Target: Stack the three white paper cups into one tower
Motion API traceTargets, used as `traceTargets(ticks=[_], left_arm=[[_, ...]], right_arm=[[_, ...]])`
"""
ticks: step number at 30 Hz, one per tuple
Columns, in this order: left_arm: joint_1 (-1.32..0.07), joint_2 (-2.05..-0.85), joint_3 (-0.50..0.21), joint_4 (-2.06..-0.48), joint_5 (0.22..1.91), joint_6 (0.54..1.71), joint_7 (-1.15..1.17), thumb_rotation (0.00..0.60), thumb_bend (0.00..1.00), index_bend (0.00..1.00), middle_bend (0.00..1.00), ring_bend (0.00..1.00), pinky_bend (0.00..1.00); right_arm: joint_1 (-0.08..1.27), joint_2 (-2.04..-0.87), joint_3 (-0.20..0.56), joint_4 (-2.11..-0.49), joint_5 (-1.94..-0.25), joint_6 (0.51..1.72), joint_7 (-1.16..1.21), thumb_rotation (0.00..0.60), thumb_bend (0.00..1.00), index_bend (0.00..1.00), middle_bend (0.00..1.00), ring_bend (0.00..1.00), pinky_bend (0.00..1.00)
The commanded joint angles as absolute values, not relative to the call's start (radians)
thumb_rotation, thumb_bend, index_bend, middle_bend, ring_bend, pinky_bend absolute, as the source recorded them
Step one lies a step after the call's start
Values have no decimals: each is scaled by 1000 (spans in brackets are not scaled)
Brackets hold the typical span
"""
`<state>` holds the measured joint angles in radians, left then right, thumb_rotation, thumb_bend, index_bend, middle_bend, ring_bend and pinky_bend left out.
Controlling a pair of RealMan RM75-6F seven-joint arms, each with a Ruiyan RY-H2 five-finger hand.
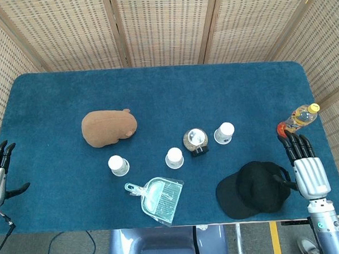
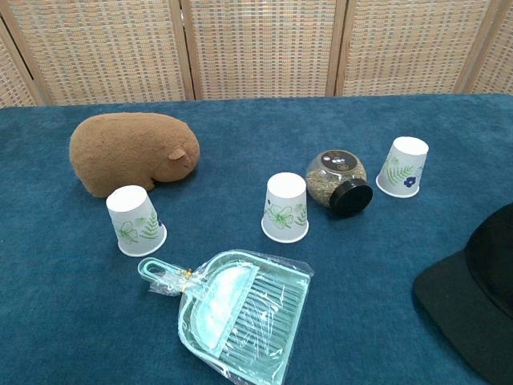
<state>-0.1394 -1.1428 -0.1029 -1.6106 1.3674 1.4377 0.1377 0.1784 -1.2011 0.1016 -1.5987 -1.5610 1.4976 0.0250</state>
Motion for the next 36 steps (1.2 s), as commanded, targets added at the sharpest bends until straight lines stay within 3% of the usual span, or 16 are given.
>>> traceTargets(ticks=[1,36], left_arm=[[-140,-1142,-102,-1611,1369,1436,135,600,0,0,0,0,0],[-164,-1114,-89,-1645,1403,1387,49,600,10,0,0,0,0]], right_arm=[[179,-1202,101,-1599,-1561,1496,24,600,47,0,0,0,0],[182,-1207,109,-1592,-1546,1492,35,600,47,0,0,0,0]])
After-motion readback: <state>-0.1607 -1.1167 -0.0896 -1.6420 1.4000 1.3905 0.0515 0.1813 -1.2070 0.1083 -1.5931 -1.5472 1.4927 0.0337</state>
